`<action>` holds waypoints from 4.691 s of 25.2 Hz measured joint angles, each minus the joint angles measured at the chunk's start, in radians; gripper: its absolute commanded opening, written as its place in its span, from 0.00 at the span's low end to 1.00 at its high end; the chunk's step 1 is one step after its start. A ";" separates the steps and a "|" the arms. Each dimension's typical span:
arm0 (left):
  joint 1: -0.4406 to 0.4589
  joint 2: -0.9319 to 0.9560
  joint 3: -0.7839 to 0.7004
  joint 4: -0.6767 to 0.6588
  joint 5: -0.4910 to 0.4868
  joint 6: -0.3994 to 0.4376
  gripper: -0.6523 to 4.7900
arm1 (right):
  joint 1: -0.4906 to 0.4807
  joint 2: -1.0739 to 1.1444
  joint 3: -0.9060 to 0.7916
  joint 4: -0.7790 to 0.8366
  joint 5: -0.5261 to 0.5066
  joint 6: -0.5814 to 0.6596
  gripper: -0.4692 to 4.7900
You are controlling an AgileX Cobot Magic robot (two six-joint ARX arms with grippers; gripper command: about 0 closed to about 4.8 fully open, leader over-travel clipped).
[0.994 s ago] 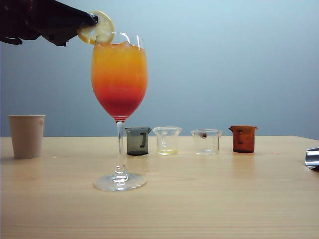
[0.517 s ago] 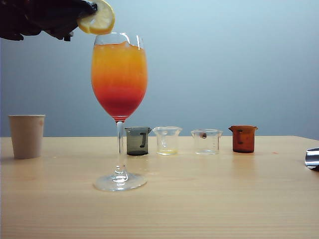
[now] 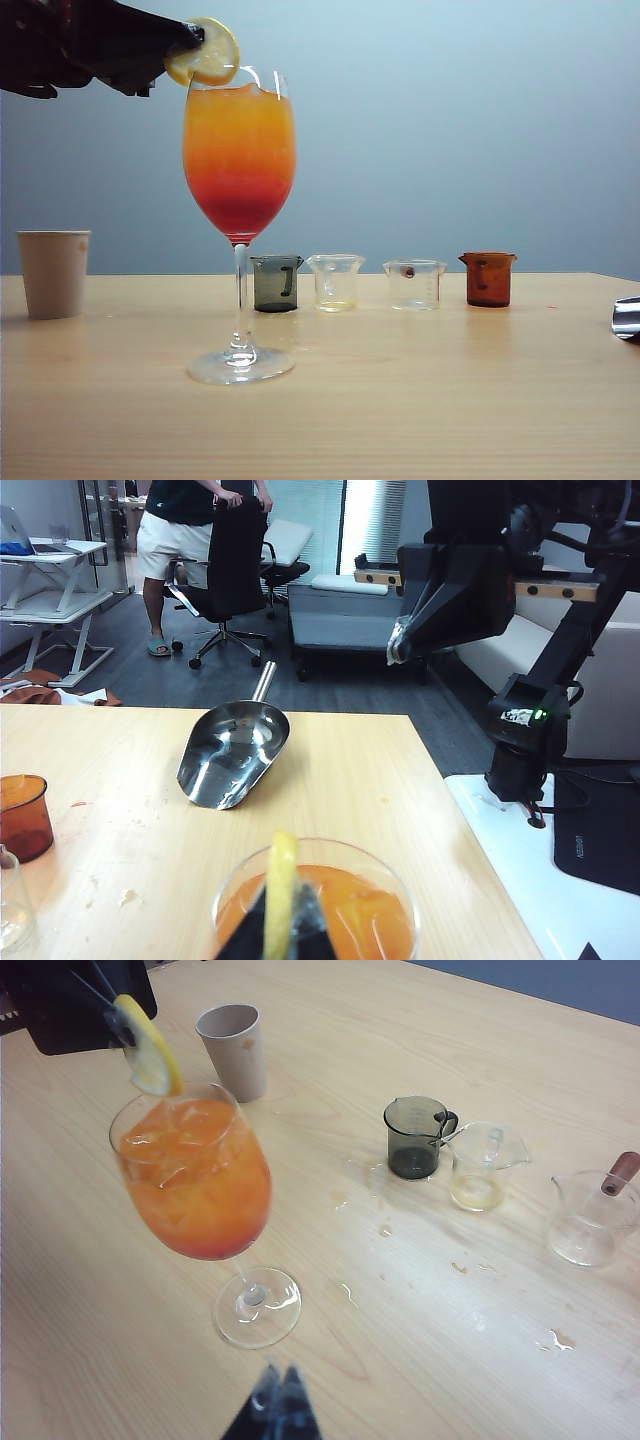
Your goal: Pick up the lemon slice from the paper cup on the left and carefully insert it into the rim of the goblet.
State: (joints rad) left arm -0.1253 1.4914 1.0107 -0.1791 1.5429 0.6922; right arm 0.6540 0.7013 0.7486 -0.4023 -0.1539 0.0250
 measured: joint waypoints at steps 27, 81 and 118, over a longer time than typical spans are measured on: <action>-0.028 0.032 0.000 0.001 -0.016 0.016 0.11 | 0.000 0.007 0.000 0.000 0.000 0.000 0.08; -0.011 0.066 0.000 -0.072 0.025 0.056 0.17 | 0.000 0.011 0.000 -0.008 0.000 0.000 0.08; -0.011 0.066 0.001 -0.071 0.017 0.051 0.52 | 0.000 0.011 0.000 -0.008 0.000 0.000 0.08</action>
State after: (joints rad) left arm -0.1360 1.5578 1.0119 -0.2501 1.5597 0.7437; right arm 0.6537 0.7120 0.7483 -0.4099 -0.1539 0.0250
